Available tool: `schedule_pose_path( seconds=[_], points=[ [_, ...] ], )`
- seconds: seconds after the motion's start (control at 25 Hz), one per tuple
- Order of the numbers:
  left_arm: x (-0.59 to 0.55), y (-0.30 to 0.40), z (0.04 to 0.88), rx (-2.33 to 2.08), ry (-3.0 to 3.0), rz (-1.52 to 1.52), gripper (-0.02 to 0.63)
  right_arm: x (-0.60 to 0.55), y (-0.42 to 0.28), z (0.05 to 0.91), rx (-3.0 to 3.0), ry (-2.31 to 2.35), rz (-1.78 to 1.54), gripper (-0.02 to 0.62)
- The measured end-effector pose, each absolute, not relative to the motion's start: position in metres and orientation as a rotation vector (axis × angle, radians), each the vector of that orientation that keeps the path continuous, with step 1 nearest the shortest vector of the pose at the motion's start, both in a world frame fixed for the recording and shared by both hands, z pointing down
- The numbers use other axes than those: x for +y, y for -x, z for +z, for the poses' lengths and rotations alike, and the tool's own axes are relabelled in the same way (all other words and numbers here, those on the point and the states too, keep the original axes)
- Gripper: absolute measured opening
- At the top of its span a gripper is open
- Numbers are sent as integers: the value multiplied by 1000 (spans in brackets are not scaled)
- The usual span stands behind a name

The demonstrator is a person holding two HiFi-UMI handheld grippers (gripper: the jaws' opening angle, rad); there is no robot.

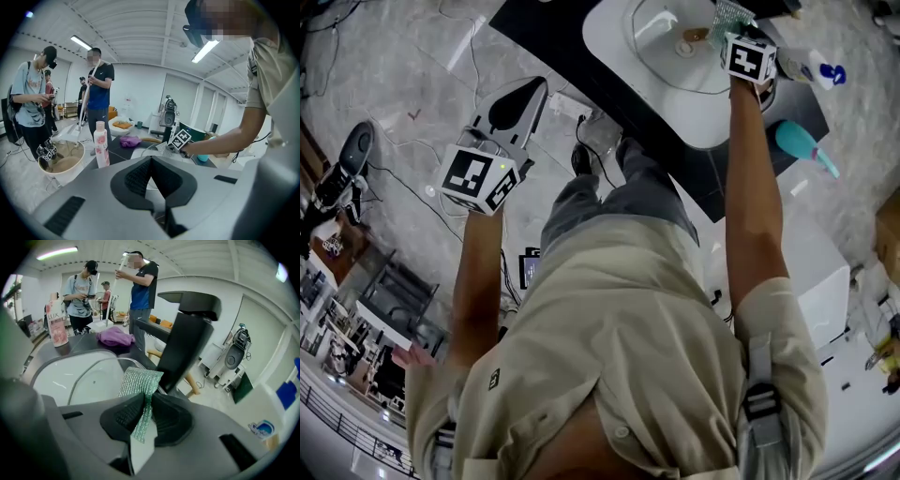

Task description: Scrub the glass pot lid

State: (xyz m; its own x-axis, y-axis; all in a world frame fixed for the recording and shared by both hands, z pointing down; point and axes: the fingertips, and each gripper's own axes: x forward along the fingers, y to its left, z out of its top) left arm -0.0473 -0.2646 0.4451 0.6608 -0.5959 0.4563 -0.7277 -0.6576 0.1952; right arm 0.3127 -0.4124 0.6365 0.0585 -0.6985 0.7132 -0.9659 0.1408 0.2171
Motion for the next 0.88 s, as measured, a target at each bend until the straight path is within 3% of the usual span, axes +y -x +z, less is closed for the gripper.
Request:
schedule_pose_path(
  seconds=[0.24, 0.88],
  points=[
    [-262, 65, 450, -1089, -2478, 501, 14, -443, -264, 663, -1723, -1498, 477, 69],
    [-264, 79, 462, -1097, -2444, 499, 14, -373, -166, 745, -1669, -1117, 459, 67]
  ],
)
